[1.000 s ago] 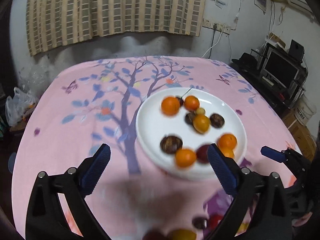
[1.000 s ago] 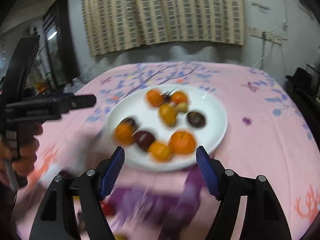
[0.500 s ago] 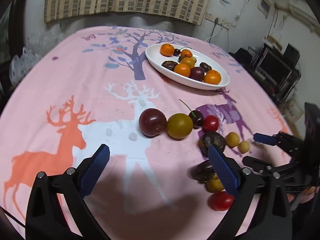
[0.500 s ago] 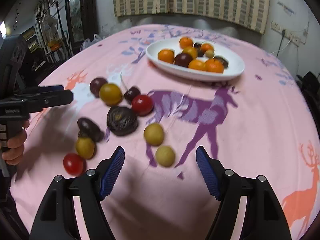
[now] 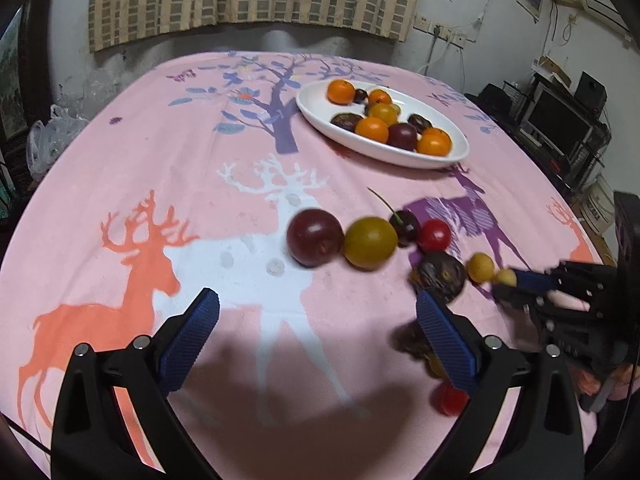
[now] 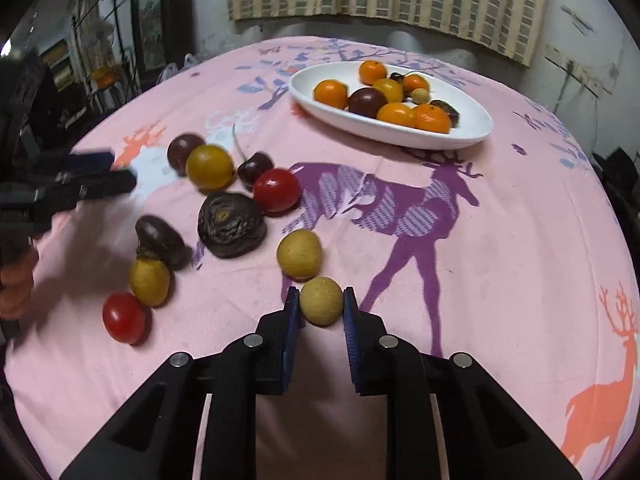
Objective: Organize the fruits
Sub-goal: 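Grasp a small yellow fruit with the right tool while the left tool grasps a red tomato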
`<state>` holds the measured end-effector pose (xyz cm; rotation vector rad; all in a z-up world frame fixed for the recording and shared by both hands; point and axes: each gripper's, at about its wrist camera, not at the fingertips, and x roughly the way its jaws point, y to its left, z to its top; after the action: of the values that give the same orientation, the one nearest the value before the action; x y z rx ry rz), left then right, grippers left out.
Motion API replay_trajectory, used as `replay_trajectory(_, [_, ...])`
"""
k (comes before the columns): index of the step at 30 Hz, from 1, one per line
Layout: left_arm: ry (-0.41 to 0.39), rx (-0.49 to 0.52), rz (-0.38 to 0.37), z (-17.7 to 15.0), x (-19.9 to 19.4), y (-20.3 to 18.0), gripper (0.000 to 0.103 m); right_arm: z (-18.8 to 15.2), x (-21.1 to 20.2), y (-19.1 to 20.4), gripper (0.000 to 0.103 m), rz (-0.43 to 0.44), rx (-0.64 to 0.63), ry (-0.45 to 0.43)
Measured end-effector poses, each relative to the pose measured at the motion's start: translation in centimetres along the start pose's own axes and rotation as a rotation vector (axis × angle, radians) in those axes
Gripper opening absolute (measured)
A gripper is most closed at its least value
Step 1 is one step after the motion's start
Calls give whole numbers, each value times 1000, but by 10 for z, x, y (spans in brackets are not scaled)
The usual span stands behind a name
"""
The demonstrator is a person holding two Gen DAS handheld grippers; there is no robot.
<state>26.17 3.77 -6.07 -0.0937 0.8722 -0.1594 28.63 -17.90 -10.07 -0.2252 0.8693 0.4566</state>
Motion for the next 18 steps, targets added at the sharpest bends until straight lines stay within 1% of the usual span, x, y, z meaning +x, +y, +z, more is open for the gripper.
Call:
replay_trajectory(3, [12,19,-137,-20,-17,-13,97,2,-7,-7,22,2,35,-27])
replay_trajectory(4, [29,48,-165,-28,-20,-22,97,3,-8,-9,22,8,42,-28])
replay_trajectory(5, [45,77,-174,-36,-20,-32,96,3,-9,-9,22,12,46,-29])
replay_trajectory(7, [80,126,-195,-46,-18,-48,85,3,-11,-9,22,16,46,-33])
replay_trajectory(8, [97,145,-210,-50,-17,-56,75,3,-11,-9,22,16,44,-35])
replay_trajectory(9, [106,157,-219,-53,-14,-61,70,3,-12,-9,22,17,44,-37])
replay_trajectory(11, [113,185,-199,-56,-9,-69,68,3,-13,-8,22,17,44,-42])
replay_trajectory(12, [119,193,-184,-57,-5,-72,66,3,-14,-8,22,19,43,-44])
replay_trajectory(13, [130,194,-177,-57,-3,-73,64,3,-16,-7,22,21,42,-48])
replay_trajectory(16, [118,182,-173,-54,-1,-75,61,3,-19,-6,22,24,38,-60])
replay_trajectory(17, [123,183,-171,-55,0,-75,54,3,-20,-6,22,24,36,-64])
replay_trajectory(18, [124,184,-163,-54,2,-76,52,3,-20,-6,22,24,36,-66])
